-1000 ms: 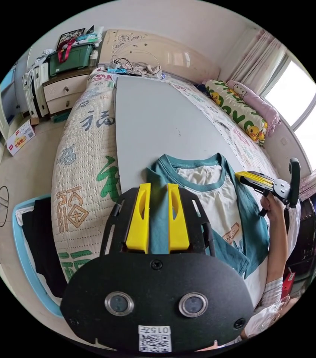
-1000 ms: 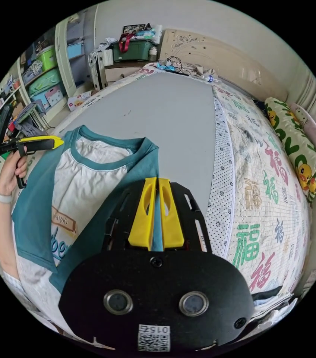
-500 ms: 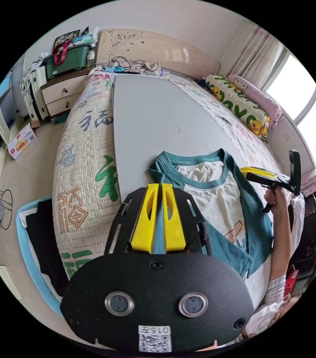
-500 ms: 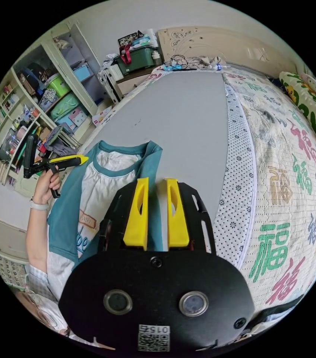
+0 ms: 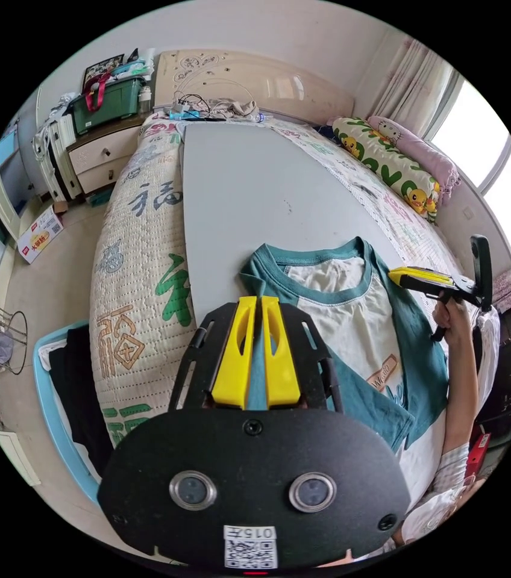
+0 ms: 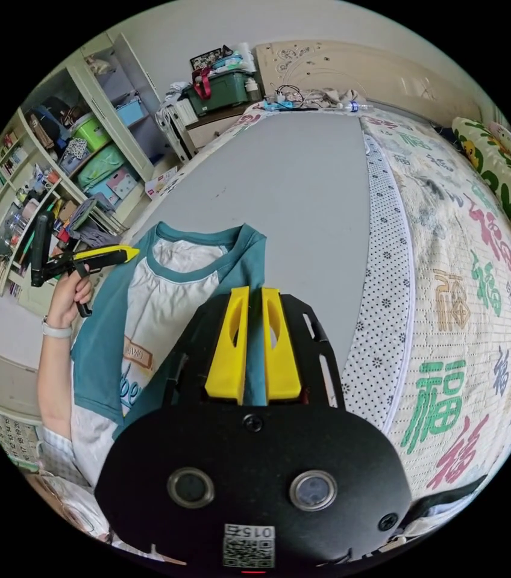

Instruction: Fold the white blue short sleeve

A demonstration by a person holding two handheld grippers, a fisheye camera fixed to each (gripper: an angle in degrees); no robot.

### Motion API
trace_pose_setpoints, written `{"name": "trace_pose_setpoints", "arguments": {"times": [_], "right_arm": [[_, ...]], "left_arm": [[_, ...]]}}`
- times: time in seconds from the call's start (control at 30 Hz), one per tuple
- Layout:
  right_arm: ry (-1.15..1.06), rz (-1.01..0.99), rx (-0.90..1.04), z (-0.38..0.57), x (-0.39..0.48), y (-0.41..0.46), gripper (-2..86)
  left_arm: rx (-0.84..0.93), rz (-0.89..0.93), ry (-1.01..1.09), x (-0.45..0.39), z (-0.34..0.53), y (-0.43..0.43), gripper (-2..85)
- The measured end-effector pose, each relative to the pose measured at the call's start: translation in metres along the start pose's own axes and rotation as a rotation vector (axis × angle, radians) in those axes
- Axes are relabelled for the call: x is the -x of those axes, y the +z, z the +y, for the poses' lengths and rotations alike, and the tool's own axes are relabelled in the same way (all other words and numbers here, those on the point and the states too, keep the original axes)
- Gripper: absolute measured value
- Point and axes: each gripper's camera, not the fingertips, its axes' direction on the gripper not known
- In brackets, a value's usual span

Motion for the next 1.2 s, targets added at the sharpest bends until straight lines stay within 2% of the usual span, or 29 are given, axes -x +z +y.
{"name": "trace_pose_setpoints", "arguments": {"times": [0.1, 0.17, 0.23, 0.4, 0.5, 0.57, 0.73, 0.87, 1.0, 1.2], "right_arm": [[-0.025, 0.032, -0.028, 0.018, -0.007, 0.018, 1.1], [-0.053, 0.089, -0.082, 0.039, -0.008, 0.020, 0.1], [-0.088, 0.133, -0.079, 0.055, -0.002, 0.014, -0.3], [-0.133, 0.175, -0.226, 0.134, 0.010, -0.050, -0.5], [-0.166, 0.120, -0.321, 0.216, 0.006, -0.088, -0.6], [-0.277, 0.095, -0.386, 0.309, 0.004, -0.107, -0.5], [-0.462, -0.108, -0.368, 0.528, -0.031, -0.076, 0.3], [-0.417, -0.170, -0.354, 0.649, -0.083, -0.017, 0.2], [-0.385, -0.157, -0.322, 0.684, -0.106, 0.006, 3.1], [-0.571, -0.124, -0.268, 0.703, -0.067, 0.064, 9.3]], "left_arm": [[-0.019, -0.030, 0.045, -0.013, 0.002, -0.016, 0.5], [-0.119, -0.070, 0.093, -0.029, 0.014, -0.047, 0.5], [-0.138, -0.067, 0.123, -0.044, 0.020, -0.077, 0.5], [-0.300, 0.089, 0.105, -0.076, 0.058, -0.189, 0.5], [-0.428, 0.208, 0.175, -0.101, 0.113, -0.261, 0.5], [-0.487, 0.262, 0.286, -0.124, 0.178, -0.309, 0.5], [-0.410, 0.317, 0.620, -0.186, 0.355, -0.346, 0.6], [-0.285, 0.176, 0.723, -0.230, 0.457, -0.336, 0.7], [-0.272, 0.067, 0.686, -0.250, 0.492, -0.347, 1.4], [-0.320, -0.016, 0.696, -0.287, 0.523, -0.374, 6.8]]}}
